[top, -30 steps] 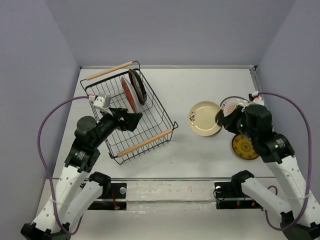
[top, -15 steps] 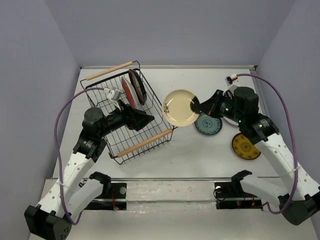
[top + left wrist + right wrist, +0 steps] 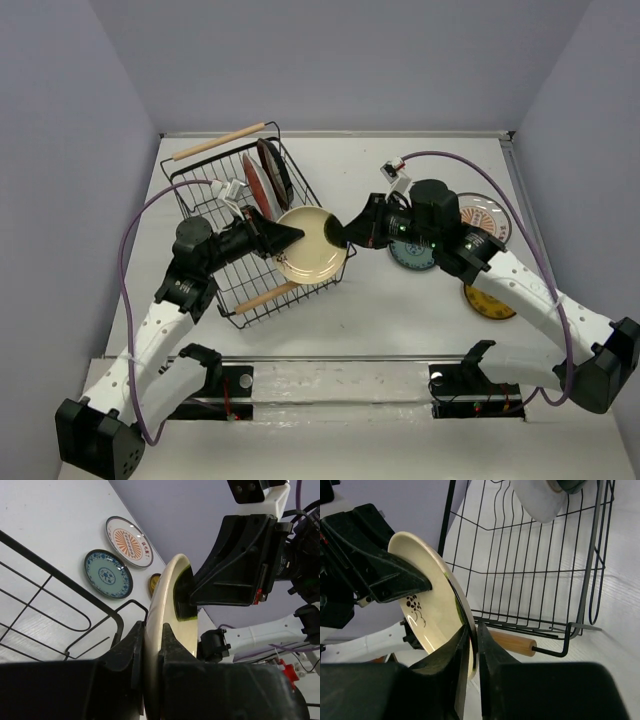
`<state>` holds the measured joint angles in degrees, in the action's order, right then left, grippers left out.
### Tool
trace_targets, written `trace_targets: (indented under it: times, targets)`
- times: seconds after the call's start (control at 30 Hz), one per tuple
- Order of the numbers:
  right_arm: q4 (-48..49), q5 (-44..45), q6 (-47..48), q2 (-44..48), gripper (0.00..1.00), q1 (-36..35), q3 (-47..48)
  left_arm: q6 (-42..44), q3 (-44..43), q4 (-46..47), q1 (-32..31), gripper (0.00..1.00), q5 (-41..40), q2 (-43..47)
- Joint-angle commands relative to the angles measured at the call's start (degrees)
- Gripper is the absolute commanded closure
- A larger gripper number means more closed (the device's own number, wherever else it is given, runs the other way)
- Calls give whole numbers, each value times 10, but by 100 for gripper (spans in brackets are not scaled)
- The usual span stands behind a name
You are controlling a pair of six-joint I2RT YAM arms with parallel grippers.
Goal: Load the plates into the dish rack
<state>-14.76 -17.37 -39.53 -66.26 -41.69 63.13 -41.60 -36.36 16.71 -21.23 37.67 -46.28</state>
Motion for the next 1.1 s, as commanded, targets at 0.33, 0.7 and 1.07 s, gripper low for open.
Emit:
trace_targets:
  times: [0.33,0.7,1.07]
  targets:
    - [125,-182,46,-49,62,-2,8,17,9,78,-3,95,129,54]
    - [66,-44,45,-66,93,-8,121,209,-80,-224,2,14,-222,110]
    - [-26,260,108,-322,93,-123,430,256,-53,-244,3,1,-673,304]
